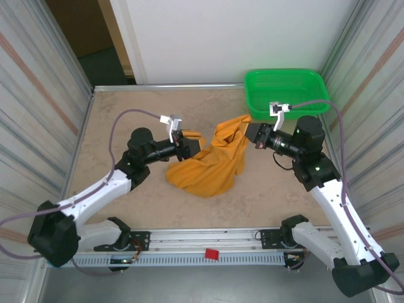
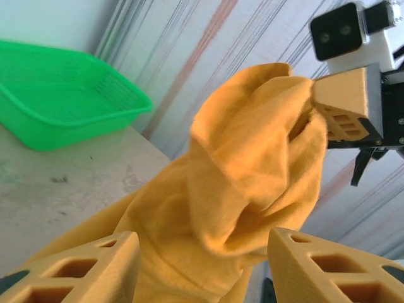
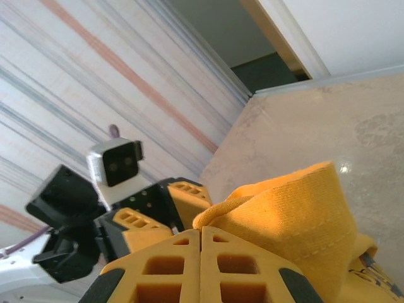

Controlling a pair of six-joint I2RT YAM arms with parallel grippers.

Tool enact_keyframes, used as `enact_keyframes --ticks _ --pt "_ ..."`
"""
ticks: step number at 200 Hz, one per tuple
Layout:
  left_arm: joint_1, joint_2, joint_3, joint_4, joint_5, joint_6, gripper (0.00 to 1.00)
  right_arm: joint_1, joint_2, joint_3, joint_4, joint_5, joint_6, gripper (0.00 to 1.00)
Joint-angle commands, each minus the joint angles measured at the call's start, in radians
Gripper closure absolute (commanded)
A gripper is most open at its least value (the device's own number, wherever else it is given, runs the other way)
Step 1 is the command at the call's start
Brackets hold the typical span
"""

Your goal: Fold the inside-out t-shirt

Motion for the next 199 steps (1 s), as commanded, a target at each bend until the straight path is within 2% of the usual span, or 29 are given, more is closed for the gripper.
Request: enact_keyframes --ticks 1,22,39,53,90,130,199 --pt "-0.088 -0.041 0.142 -0.278 -0.203 0.234 0.43 0.03 0.01 -0.01 0.03 0.009 0.01 1.0" --pt "-0.111 -0.004 0.187 -0.344 -0.248 0.228 0.43 0.056 0.027 -0.007 0.03 0.022 0.001 1.0" --pt "-0.121 0.008 0.207 -0.366 -0.346 0.206 0.43 0.071 0.032 -0.006 0.03 0.034 -0.004 1.0" --pt "-0.119 0.025 0.251 -0.419 -0.382 0.171 0.43 0.077 0.033 -0.004 0.027 0.041 -0.008 1.0" --pt "-0.119 0.095 0.382 -0.617 -0.369 0.109 0.46 0.082 0.037 -0.007 0.023 0.05 -0.012 1.0" --pt "-0.119 0.116 0.372 -0.609 -0.306 0.059 0.53 0.083 0.036 -0.009 0.029 0.056 -0.013 1.0" --pt "-0.119 0.14 0.353 -0.566 -0.258 0.027 0.54 0.083 0.041 -0.007 0.032 0.055 -0.014 1.0"
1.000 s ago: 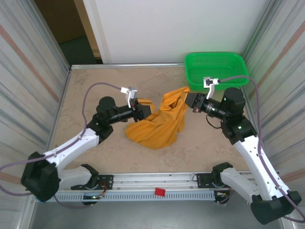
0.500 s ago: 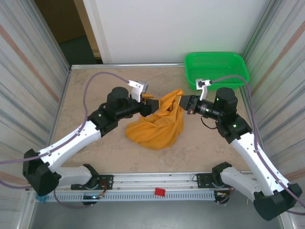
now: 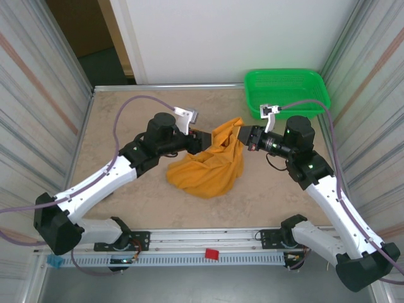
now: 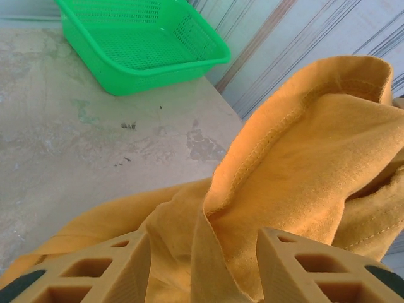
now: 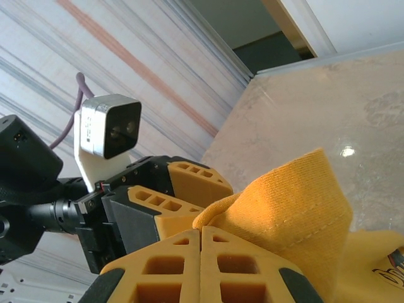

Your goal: Fold the inside-out t-shirt

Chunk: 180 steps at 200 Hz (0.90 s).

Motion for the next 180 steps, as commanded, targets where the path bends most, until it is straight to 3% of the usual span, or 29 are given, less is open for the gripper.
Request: enact_keyframes --ticks 1,43,61,99,116,145,152,165,180 --pt "-0.002 0.017 0.002 0.017 0.031 -0.024 0.54 0.007 0.001 -0.001 0.031 0.005 -0.013 1.0" --pt "-0.002 0.071 0.033 0.011 0.049 -0.019 0.69 0.007 -0.006 -0.008 0.033 0.006 -0.011 1.0" --pt "-0.002 0.091 0.055 0.005 0.055 -0.008 1.0 0.007 -0.009 -0.022 0.031 0.014 -0.01 1.0" --pt "0.008 0.03 0.136 -0.073 0.066 0.038 1.0 -0.029 0.019 -0.101 0.014 0.14 -0.046 1.0" --pt "0.037 -0.024 0.127 0.004 0.188 0.014 1.0 -0.074 0.048 -0.143 0.054 0.139 -0.03 1.0" --pt "0.122 -0.067 0.057 0.253 0.403 -0.149 1.0 -0.095 0.073 -0.124 0.058 0.121 -0.038 1.0" --pt "0.135 -0.066 0.047 0.288 0.427 -0.174 1.0 -0.095 0.073 -0.109 0.04 0.12 -0.048 0.88" --pt "0.156 -0.059 0.012 0.392 0.469 -0.224 1.0 -0.097 0.063 -0.077 -0.007 0.125 -0.071 0.5" --pt "0.17 -0.04 0.013 0.385 0.477 -0.227 1.0 -0.096 0.028 -0.045 -0.059 0.133 -0.1 0.4"
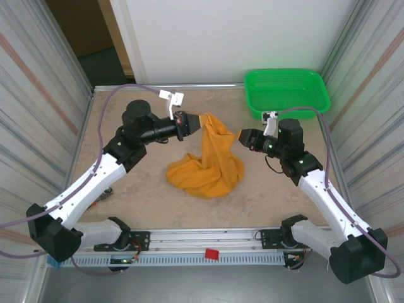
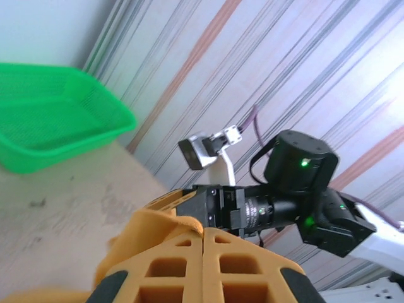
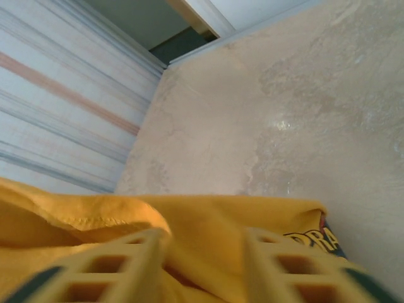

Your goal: Fold the inside-out t-shirt

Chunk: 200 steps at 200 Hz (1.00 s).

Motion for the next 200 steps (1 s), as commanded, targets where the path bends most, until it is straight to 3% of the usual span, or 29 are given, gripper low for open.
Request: enact_keyframes --ticks 1,29,55,83,112,118,127,132,161,200 --pt "0.019 0.018 -0.026 0.122 0.12 -0.076 1.0 -0.004 -0.057 0.078 -0.061 0.02 -0.066 0.4" --pt "0.007 0.039 -0.028 0.194 0.183 -0.071 1.0 0.005 -0.092 0.123 -0.105 -0.04 -0.096 0.42" --pt "0.004 0.049 -0.004 0.158 0.211 -0.032 1.0 0.069 -0.063 0.144 -0.072 -0.112 -0.139 0.47" --pt "0.002 0.06 -0.002 0.168 0.237 -0.04 1.0 0.134 0.017 0.177 -0.026 -0.173 -0.189 0.37" --pt "0.001 0.055 -0.009 0.167 0.206 -0.037 1.0 0.163 0.134 0.178 -0.02 -0.213 -0.219 0.36" --pt "0.002 0.049 -0.012 0.167 0.19 -0.035 1.0 0.171 0.144 0.163 -0.012 -0.223 -0.218 0.43" --pt "0.006 0.042 -0.017 0.157 0.159 -0.036 1.0 0.187 0.149 0.143 -0.014 -0.207 -0.226 0.84" --pt "0.009 0.037 -0.021 0.147 0.141 -0.034 1.0 0.193 0.142 0.13 -0.017 -0.187 -0.229 1.0" --pt "0.035 -0.003 -0.076 0.141 0.055 -0.034 1.0 0.188 -0.022 0.053 0.009 0.005 -0.187 1.0" --pt "0.051 -0.031 -0.146 0.208 0.044 -0.045 1.0 0.206 -0.305 -0.01 0.051 0.218 -0.155 1.0"
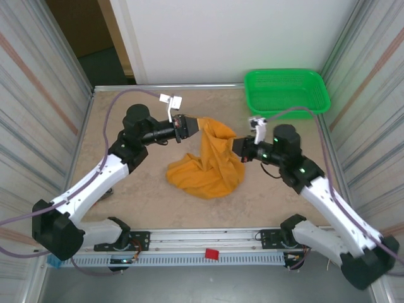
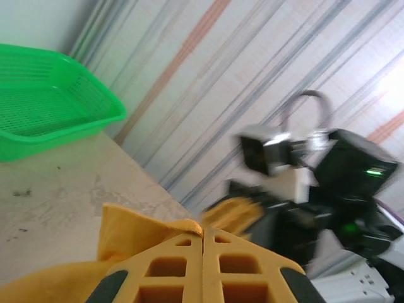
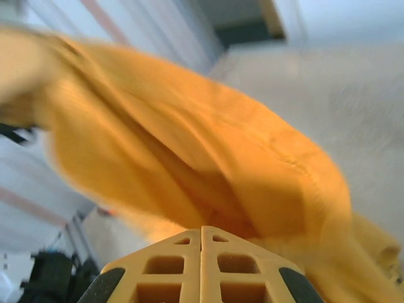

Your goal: Fold the inside-out t-shirt

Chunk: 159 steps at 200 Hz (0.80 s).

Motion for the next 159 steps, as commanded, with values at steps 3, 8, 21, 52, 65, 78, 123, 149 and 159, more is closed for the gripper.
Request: enact_keyframes --ticks 3,8,21,52,65,78,123,149,159 --pt "0.007 -0.041 -0.034 0.08 -0.026 0.004 1.0 0.014 -0.157 -0.026 0.064 0.179 0.029 1.0" --pt "0.008 -0.043 -0.039 0.083 -0.03 0.006 1.0 0.014 -0.173 -0.034 0.064 0.19 0.034 1.0" --pt "0.007 -0.044 -0.051 0.099 -0.013 0.019 1.0 0.013 -0.186 -0.046 0.061 0.21 0.05 1.0" --pt "0.008 -0.041 -0.061 0.083 -0.017 0.038 1.0 0.009 -0.134 -0.051 0.061 0.194 0.059 1.0" --pt "0.007 -0.033 -0.052 0.086 -0.022 0.033 1.0 0.009 -0.1 -0.039 0.072 0.187 0.065 1.0" --pt "0.007 -0.012 -0.024 0.1 -0.028 0.026 1.0 0.009 -0.046 -0.006 0.073 0.172 0.06 1.0" --pt "0.014 0.081 0.159 -0.174 -0.142 0.077 0.54 -0.087 -0.045 0.078 -0.069 0.427 0.061 1.0" --pt "0.057 0.009 0.009 -0.209 -0.251 0.057 0.47 -0.2 -0.13 0.079 -0.257 0.593 0.13 1.0" --pt "0.071 -0.017 -0.053 -0.206 -0.277 0.038 0.47 -0.23 -0.132 0.081 -0.369 0.689 0.156 1.0"
